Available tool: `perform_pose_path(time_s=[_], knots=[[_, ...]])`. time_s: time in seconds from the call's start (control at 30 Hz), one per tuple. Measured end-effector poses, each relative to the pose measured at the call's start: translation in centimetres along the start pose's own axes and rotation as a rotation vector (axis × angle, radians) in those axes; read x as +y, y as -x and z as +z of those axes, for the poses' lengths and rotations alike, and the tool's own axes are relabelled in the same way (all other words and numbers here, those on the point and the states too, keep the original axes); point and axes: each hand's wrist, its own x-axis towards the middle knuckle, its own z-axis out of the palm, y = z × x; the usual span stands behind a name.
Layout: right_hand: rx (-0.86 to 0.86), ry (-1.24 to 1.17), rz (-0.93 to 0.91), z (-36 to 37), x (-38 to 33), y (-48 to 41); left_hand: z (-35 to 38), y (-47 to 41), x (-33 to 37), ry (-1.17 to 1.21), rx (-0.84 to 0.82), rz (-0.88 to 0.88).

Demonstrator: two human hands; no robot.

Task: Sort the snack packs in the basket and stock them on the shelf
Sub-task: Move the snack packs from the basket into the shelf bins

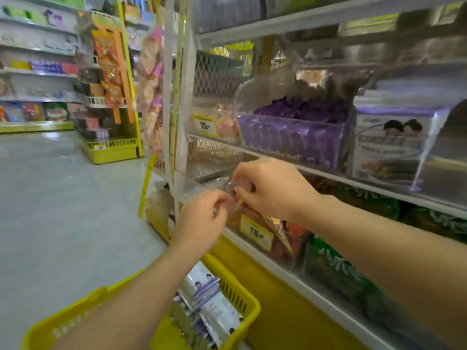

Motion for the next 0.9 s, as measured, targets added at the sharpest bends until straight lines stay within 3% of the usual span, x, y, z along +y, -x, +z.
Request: perform_pose_path(time_s=[0.3,0.4,0.5,0.9], knots=[[-0.507,-0.131,0.081,20.1,-1.0,0.6,3.2,7.8,-15.6,-0.097,-0.158,-0.498],[-0.661,-0.195,0.130,26.5,-1.1,1.0,5.2,10.0,-19.9,-0.154,-0.368,-0.698],[-0.714,-0.285,0.209,31.7,-1.6,1.8,7.0,12.0,-22.2,-0.103,-0.549,-0.796],[-0.749,-0.249,0.339,40.1,-4.3,1.8,10.7,13.7,-25.5,0.168,-0.471,-0.936]])
